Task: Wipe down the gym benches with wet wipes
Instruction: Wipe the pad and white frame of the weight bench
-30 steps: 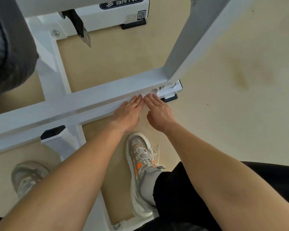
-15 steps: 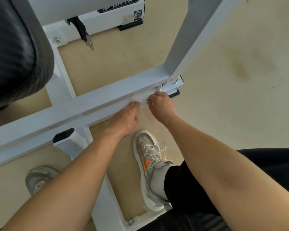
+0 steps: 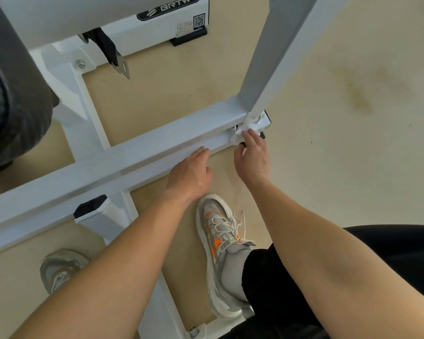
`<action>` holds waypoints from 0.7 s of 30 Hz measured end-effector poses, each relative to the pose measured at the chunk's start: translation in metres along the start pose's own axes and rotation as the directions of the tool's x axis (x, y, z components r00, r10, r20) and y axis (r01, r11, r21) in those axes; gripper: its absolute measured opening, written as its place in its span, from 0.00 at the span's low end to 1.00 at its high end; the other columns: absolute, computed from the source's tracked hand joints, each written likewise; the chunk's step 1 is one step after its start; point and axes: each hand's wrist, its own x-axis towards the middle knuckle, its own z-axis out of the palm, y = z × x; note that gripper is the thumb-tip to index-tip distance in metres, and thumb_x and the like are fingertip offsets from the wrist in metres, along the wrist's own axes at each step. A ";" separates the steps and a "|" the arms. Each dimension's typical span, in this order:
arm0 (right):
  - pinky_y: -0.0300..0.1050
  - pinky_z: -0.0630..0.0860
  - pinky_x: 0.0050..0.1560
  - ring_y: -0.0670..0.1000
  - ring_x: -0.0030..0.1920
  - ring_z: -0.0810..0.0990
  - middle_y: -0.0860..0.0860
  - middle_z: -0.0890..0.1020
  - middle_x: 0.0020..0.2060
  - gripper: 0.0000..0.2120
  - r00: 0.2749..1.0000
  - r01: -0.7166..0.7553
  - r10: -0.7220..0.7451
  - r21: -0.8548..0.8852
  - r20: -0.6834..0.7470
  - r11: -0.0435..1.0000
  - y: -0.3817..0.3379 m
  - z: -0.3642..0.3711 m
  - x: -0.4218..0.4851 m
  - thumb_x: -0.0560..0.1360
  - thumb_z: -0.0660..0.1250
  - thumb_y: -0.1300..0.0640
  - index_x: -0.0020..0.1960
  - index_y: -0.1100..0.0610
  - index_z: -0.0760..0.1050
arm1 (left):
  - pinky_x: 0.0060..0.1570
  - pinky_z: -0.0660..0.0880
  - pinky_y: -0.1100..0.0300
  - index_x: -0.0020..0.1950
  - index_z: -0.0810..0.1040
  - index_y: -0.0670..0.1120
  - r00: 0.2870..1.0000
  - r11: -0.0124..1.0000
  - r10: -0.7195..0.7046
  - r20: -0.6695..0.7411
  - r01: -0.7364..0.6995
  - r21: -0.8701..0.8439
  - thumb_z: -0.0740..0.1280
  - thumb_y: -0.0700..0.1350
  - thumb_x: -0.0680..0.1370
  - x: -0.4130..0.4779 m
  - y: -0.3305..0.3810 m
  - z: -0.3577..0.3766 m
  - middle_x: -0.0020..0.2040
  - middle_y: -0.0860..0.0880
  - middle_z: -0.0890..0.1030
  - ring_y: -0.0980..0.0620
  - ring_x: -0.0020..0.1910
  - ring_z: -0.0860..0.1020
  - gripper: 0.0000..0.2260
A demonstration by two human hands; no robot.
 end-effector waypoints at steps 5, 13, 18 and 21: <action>0.55 0.64 0.71 0.57 0.77 0.61 0.50 0.60 0.80 0.30 0.960 0.224 -0.136 -0.379 0.246 0.898 0.021 0.001 -0.015 0.78 0.62 0.51 0.79 0.50 0.61 | 0.67 0.67 0.51 0.78 0.62 0.47 0.999 0.999 -0.045 0.000 0.045 0.026 0.55 0.43 0.82 -0.001 -0.008 0.000 0.81 0.52 0.59 0.45 0.75 0.66 0.23; 0.51 0.50 0.78 0.55 0.81 0.48 0.51 0.52 0.82 0.34 0.959 0.132 -0.008 -0.421 0.285 0.897 0.019 -0.014 0.001 0.79 0.58 0.52 0.82 0.54 0.50 | 0.71 0.64 0.52 0.81 0.59 0.47 1.000 1.000 -0.021 0.012 0.021 -0.001 0.55 0.45 0.83 0.003 -0.001 0.007 0.81 0.52 0.58 0.48 0.77 0.63 0.25; 0.49 0.46 0.80 0.54 0.81 0.46 0.52 0.50 0.82 0.36 0.917 0.267 -0.105 -0.397 0.384 0.878 0.023 -0.013 0.003 0.77 0.58 0.56 0.82 0.55 0.49 | 0.72 0.63 0.52 0.81 0.59 0.47 1.000 1.000 -0.013 -0.001 0.012 -0.010 0.55 0.45 0.83 0.003 0.000 0.009 0.82 0.51 0.58 0.50 0.78 0.62 0.25; 0.48 0.45 0.80 0.52 0.81 0.45 0.52 0.48 0.82 0.36 0.936 0.182 -0.034 -0.396 0.352 0.900 0.032 -0.024 0.015 0.77 0.56 0.59 0.82 0.55 0.46 | 0.72 0.63 0.52 0.81 0.58 0.48 1.000 1.000 -0.013 -0.011 0.013 0.009 0.54 0.45 0.83 0.000 -0.002 0.007 0.82 0.52 0.57 0.50 0.78 0.62 0.25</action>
